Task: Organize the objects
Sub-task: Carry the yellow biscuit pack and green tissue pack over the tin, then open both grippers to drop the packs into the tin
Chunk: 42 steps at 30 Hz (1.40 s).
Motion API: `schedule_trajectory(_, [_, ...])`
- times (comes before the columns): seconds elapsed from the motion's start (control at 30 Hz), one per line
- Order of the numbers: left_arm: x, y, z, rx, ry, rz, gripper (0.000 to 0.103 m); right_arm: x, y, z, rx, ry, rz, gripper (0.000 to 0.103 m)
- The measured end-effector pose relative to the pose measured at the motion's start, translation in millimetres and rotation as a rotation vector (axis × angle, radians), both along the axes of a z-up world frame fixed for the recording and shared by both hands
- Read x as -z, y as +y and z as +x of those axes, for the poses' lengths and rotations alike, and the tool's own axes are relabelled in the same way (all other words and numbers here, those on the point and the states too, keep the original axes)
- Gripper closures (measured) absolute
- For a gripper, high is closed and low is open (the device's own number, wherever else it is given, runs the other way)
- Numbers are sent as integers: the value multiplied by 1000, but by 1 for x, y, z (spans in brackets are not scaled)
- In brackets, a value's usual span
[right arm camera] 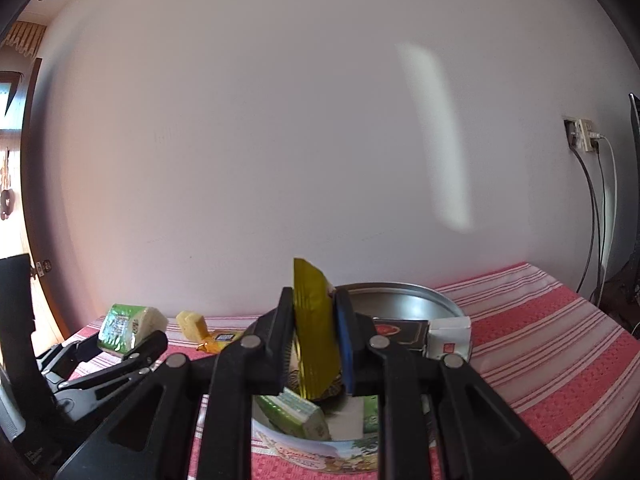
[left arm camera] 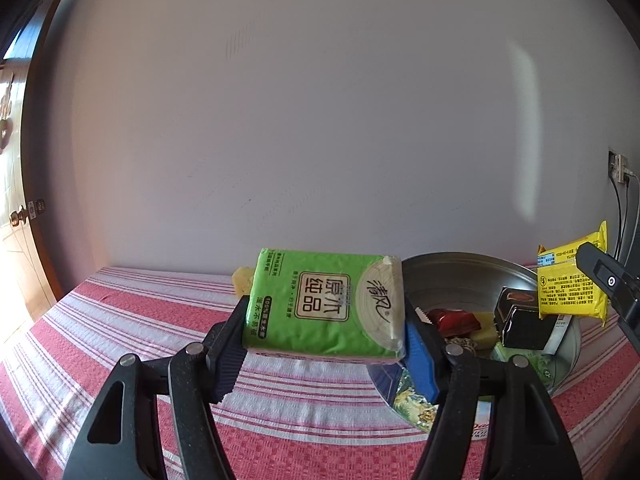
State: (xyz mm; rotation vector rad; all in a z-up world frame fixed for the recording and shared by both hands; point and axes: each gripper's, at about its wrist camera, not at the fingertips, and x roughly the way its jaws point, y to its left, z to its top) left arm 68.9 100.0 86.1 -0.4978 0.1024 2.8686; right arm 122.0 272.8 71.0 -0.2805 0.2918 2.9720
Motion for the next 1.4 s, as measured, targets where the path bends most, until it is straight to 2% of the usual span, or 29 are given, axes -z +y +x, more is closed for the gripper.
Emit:
schedule_trajectory(0.27, [-9,31,-6,86,-5,28,33,2,33,-12,28,-34,-71,84])
schedule_trajectory(0.4, [-5,50,-11,115,-15,24,33,1,41,-19,45,-40,-60,84])
schedule_trajectory(0.57, [5,68,-23,149,-70,34,33,8,48,-37,62,-72,-37,83])
schedule_trajectory(0.73, [12,81,-36,144,-81,13,33,9,45,-60,89,-97,46,83])
schedule_trajectory(1.03, [30,93,-61,125,-132,-24,33,21,49,-104,35,-198,59,83])
schedule_trajectory(1.27, [43,100,-69,97,-171,-100,32,22,42,-110,-21,-232,62,83])
schedule_trajectory(1.3, [44,101,-69,110,-180,-99,31,23,41,-110,-21,-236,64,81])
schedule_trajectory(1.37, [43,103,-69,128,-184,-94,19,23,41,-109,-20,-241,59,58])
schedule_trajectory(1.4, [41,103,-67,116,-171,-94,8,22,41,-106,-18,-232,51,30])
